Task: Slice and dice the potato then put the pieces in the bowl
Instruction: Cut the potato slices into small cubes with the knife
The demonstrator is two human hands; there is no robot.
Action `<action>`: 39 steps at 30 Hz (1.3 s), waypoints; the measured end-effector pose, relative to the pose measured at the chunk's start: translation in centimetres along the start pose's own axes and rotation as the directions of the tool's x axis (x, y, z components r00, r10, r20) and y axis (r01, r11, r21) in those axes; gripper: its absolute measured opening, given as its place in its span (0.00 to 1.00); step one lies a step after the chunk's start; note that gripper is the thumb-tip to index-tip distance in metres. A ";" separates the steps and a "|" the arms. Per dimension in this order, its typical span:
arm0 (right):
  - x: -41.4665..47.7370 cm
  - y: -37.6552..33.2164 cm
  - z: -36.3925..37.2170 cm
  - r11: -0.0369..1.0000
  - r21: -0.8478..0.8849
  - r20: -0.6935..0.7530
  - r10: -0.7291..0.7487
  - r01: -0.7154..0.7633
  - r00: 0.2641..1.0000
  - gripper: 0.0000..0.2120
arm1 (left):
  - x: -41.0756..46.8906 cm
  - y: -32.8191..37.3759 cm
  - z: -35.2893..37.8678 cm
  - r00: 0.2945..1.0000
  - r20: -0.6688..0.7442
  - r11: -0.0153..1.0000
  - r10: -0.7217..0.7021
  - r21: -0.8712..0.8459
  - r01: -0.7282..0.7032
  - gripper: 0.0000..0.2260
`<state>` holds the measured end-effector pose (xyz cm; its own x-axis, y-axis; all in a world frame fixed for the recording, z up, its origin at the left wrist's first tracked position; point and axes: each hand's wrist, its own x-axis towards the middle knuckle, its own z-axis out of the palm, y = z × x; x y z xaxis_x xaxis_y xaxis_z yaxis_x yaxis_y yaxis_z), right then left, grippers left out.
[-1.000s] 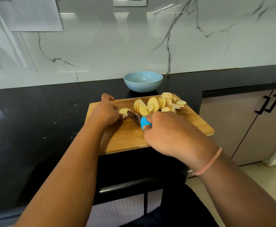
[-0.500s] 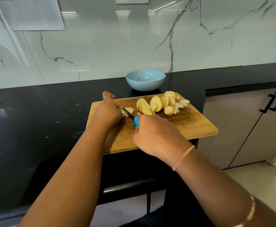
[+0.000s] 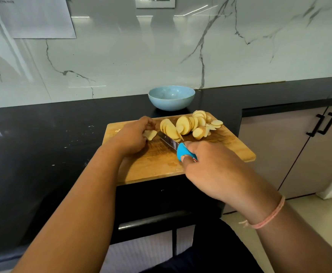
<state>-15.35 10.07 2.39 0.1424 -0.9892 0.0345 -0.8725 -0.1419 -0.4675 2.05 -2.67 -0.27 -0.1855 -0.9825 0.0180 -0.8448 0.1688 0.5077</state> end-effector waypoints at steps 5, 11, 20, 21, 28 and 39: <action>0.4 0.1 0.0 1.000 -0.009 0.005 0.016 -0.016 1.000 0.20 | 0.4 -0.6 -0.3 1.000 0.003 0.999 0.013 0.034 -0.013 0.16; 1.6 -1.1 0.8 0.998 -0.025 0.034 0.057 -0.056 0.998 0.17 | 0.5 -0.2 0.0 0.997 -0.074 0.997 -0.036 0.069 0.041 0.14; 3.4 -2.5 1.5 0.995 -0.083 0.043 0.065 -0.061 0.997 0.14 | 0.1 0.5 -0.1 0.989 -0.113 0.995 -0.097 0.012 0.099 0.17; 3.5 -2.4 1.5 0.995 -0.085 0.043 0.064 -0.060 0.997 0.15 | 0.1 0.6 -0.2 0.989 -0.109 0.995 -0.099 0.020 0.101 0.17; 3.9 -2.1 1.9 0.995 -0.086 0.026 0.053 -0.051 0.998 0.15 | -0.6 0.9 -0.2 0.991 -0.113 0.996 -0.066 0.060 0.073 0.17; 4.9 -2.7 1.4 0.998 -0.022 0.020 0.056 -0.056 0.998 0.12 | -0.5 1.8 -0.2 0.983 -0.110 0.976 -0.150 0.144 0.165 0.15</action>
<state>-11.62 5.68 2.57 0.1025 -0.9947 -0.0097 -0.8893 -0.0873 -0.4489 0.68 -1.89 0.82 -0.0004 -0.9993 0.0366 -0.9270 0.0141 0.3748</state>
